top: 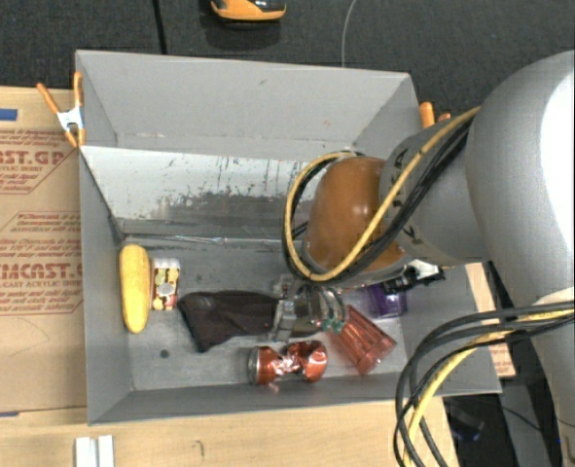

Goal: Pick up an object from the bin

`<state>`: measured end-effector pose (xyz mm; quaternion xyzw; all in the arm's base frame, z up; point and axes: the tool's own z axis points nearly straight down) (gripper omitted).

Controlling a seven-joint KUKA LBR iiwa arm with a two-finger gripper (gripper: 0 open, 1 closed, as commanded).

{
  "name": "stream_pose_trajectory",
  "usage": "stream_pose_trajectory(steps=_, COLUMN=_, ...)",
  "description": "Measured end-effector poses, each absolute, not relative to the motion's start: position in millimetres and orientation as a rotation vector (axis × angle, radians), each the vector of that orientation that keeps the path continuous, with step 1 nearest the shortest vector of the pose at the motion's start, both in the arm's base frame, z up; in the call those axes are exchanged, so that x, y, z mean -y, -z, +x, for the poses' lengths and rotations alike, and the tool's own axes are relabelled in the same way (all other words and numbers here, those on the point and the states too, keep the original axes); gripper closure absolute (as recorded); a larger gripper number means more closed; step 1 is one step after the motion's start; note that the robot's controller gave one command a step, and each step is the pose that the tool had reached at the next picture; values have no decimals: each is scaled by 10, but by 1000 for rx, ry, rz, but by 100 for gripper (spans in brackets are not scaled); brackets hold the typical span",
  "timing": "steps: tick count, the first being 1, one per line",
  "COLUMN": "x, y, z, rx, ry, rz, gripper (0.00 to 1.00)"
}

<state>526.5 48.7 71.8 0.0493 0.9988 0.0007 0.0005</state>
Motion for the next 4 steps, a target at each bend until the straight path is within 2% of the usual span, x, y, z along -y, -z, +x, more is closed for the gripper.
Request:
stream_pose_trajectory(steps=1, x=-487, y=-718, z=5265, rx=-3137, ry=-2, rz=155, gripper=100)
stream_pose_trajectory(steps=2, x=-355, y=-1991, z=5432, rx=-3132, ry=-1, rz=217, gripper=100)
stream_pose_trajectory(steps=3, x=-355, y=-1989, z=5430, rx=-3132, ry=-1, rz=218, gripper=100)
stream_pose_trajectory(steps=4, x=-278, y=-2462, z=5448, rx=-3137, ry=-1, rz=240, gripper=100)
